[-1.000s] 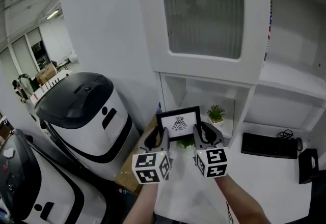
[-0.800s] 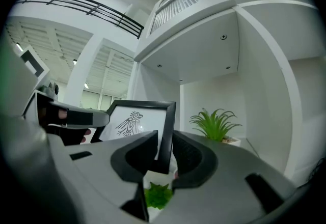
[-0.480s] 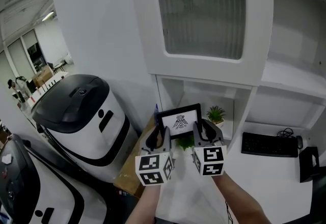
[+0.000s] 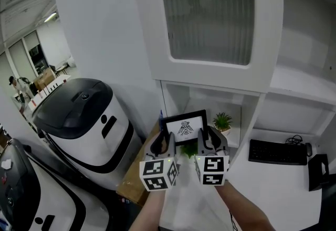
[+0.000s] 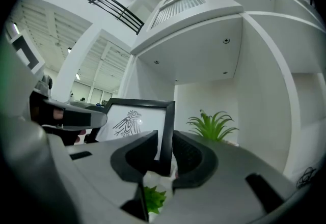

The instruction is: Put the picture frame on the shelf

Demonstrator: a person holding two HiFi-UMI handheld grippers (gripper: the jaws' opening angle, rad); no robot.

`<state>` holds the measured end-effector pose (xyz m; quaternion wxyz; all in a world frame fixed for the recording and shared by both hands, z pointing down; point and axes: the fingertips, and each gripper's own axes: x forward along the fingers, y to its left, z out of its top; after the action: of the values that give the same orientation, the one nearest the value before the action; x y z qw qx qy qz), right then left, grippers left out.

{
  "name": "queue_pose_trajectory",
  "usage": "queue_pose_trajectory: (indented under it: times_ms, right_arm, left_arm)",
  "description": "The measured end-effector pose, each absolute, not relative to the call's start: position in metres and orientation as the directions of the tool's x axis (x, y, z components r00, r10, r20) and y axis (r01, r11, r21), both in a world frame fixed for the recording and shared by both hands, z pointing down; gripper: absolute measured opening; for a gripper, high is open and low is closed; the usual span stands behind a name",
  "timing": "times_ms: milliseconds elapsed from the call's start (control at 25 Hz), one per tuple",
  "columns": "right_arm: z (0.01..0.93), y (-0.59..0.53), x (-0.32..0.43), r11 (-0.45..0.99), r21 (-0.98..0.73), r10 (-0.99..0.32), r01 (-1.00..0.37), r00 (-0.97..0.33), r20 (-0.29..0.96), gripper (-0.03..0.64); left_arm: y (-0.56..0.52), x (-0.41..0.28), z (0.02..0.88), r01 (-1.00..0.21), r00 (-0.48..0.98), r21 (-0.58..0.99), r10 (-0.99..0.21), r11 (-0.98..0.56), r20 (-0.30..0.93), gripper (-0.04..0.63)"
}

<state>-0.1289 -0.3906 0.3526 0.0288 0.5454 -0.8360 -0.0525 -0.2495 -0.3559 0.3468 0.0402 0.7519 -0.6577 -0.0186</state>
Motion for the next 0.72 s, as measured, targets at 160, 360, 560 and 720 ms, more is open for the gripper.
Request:
queue_pose_trajectory:
  times_ms: [160,360,560,720]
  right_arm:
    - [0.3520,-0.3914,-0.1287,0.382,0.125,-0.922,-0.916,-0.387,-0.018,0.077]
    - [0.3524,-0.3918,-0.1278,0.361,0.135,-0.929,-0.923,-0.368,-0.027,0.077]
    - [0.3530,-0.3931,-0.1287,0.354,0.132,-0.933,-0.926,-0.360,-0.026,0.075]
    - [0.3532,-0.3939,-0.1285,0.332,0.131,-0.940,-0.934,-0.339,-0.035,0.077]
  left_arm:
    - [-0.3571,-0.2496,0.3456,-0.986,0.140,0.098,-0.990,-0.138,0.011,0.106]
    - [-0.3574,-0.2487,0.3467,-0.981,0.170,0.100,-0.985,-0.168,0.020,0.106]
    - [-0.3589,-0.2486,0.3498,-0.974,0.201,0.112,-0.979,-0.195,0.038,0.107]
    - [-0.3608,-0.2488,0.3515,-0.973,0.208,0.116,-0.977,-0.201,0.046,0.109]
